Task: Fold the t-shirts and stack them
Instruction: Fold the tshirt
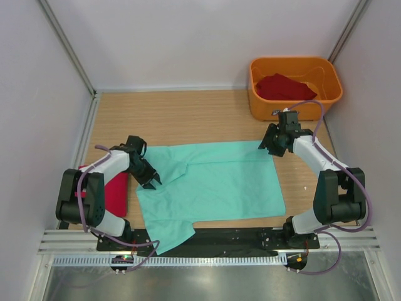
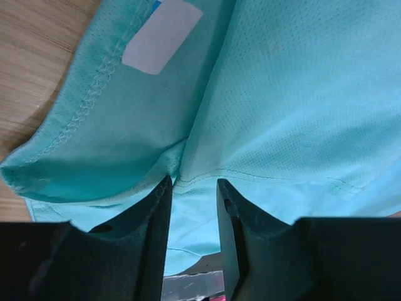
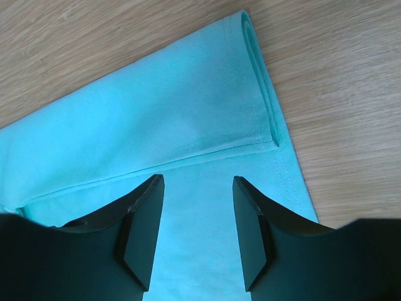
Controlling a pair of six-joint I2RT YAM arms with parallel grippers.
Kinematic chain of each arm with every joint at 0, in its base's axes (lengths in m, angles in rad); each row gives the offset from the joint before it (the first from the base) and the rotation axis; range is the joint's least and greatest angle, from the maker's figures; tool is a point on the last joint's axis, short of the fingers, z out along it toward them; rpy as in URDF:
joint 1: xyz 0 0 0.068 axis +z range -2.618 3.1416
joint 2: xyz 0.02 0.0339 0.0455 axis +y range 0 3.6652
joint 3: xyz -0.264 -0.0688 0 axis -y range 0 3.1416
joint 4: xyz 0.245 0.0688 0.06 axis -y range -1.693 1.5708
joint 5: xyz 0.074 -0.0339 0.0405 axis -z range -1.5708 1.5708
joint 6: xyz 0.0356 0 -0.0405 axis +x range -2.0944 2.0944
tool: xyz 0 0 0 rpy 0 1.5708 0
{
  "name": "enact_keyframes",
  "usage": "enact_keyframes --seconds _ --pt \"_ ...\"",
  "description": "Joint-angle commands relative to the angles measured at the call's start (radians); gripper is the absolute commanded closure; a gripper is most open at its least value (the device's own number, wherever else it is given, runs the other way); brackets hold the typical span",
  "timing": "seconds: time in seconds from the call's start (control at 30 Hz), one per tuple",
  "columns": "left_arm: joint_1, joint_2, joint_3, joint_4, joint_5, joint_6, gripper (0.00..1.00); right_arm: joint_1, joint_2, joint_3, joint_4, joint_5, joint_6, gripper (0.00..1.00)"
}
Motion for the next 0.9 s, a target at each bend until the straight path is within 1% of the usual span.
enact_keyframes --seconds 0.0,0.1,0.17,0.23,0.27,0.3,0.33,0.47,0.57,0.7,0.87 --pt "-0.016 0.04 0.021 0.008 -0.001 -0.011 0.65 0.005 -0.035 0.003 0.015 -0.012 -0.01 0.46" --pt "-0.026 0.051 0.033 0.008 -0.003 -0.01 0.69 0.005 -0.036 0.003 0.013 -0.011 -0.008 0.46" --pt "-0.027 0.054 0.033 0.008 -0.004 -0.005 0.74 0.005 -0.039 0.002 0.015 -0.009 -0.011 0.46" --pt "-0.027 0.053 0.033 0.003 -0.002 -0.001 0.83 0.005 -0.041 -0.001 0.013 -0.006 -0.013 0.46" --pt "-0.027 0.04 0.038 -0.008 -0.002 -0.001 0.94 0.003 -0.041 -0.001 0.013 -0.003 -0.014 0.46" --pt "-0.029 0.028 0.041 -0.014 -0.007 0.004 0.99 0.005 -0.044 -0.003 0.011 -0.003 -0.014 0.46" --pt "-0.027 0.013 0.046 -0.023 -0.024 0.009 1.0 0.003 -0.044 -0.004 0.013 0.0 -0.014 0.46" --pt "-0.027 -0.068 0.096 -0.116 -0.079 0.039 1.0 0.003 -0.035 -0.006 0.004 0.003 -0.01 0.46" --pt "-0.027 -0.113 0.138 -0.156 -0.084 0.056 1.0 0.003 -0.023 -0.01 -0.002 0.005 -0.005 0.46" --pt "-0.027 -0.144 0.155 -0.173 -0.076 0.056 1.0 0.003 -0.01 -0.018 -0.007 0.009 0.009 0.46" --pt "-0.032 -0.168 0.133 -0.179 -0.042 0.053 1.0 0.005 -0.006 -0.013 -0.012 0.012 0.021 0.46"
